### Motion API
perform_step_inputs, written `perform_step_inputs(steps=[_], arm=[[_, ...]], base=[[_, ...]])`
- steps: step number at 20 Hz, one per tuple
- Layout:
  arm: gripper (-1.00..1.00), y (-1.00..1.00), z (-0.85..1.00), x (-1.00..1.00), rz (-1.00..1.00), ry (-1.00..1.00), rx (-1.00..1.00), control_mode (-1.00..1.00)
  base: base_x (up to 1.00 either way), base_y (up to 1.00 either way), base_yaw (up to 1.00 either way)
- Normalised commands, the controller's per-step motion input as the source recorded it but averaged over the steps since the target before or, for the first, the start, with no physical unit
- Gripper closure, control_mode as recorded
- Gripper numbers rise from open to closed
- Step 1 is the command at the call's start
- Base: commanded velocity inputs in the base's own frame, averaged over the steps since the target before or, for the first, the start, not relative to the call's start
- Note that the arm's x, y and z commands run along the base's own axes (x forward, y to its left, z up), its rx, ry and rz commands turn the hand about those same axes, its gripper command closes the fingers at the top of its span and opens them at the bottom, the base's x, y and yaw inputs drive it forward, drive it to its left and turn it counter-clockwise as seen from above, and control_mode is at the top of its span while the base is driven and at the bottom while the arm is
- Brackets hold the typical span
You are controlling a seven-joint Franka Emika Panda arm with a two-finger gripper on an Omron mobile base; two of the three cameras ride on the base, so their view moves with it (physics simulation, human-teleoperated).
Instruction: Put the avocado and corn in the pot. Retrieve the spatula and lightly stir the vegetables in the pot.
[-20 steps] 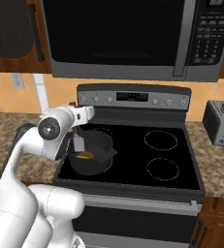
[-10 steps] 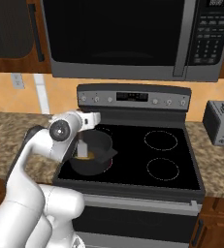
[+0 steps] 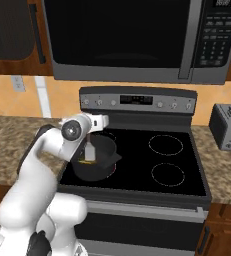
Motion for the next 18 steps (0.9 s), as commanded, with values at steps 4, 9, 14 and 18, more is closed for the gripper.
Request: perform_step_inputs(steps=[4, 9, 14, 18], arm=[[1.00, 0.10, -0.53, 0.00, 0.00, 0.00, 0.00, -1.00], [1.00, 0.14, -0.10, 0.43, 0.00, 0.00, 0.00, -1.00], [1.00, 0.02, 0.09, 0.28, 0.00, 0.00, 0.07, -1.00], [1.00, -0.10, 0.02, -0.23, -0.03, -0.03, 0.01, -1.00]], base=[[0.00, 0.00, 0.00], [0.00, 0.00, 0.00], [0.00, 0.00, 0.00], [0.00, 0.00, 0.00]])
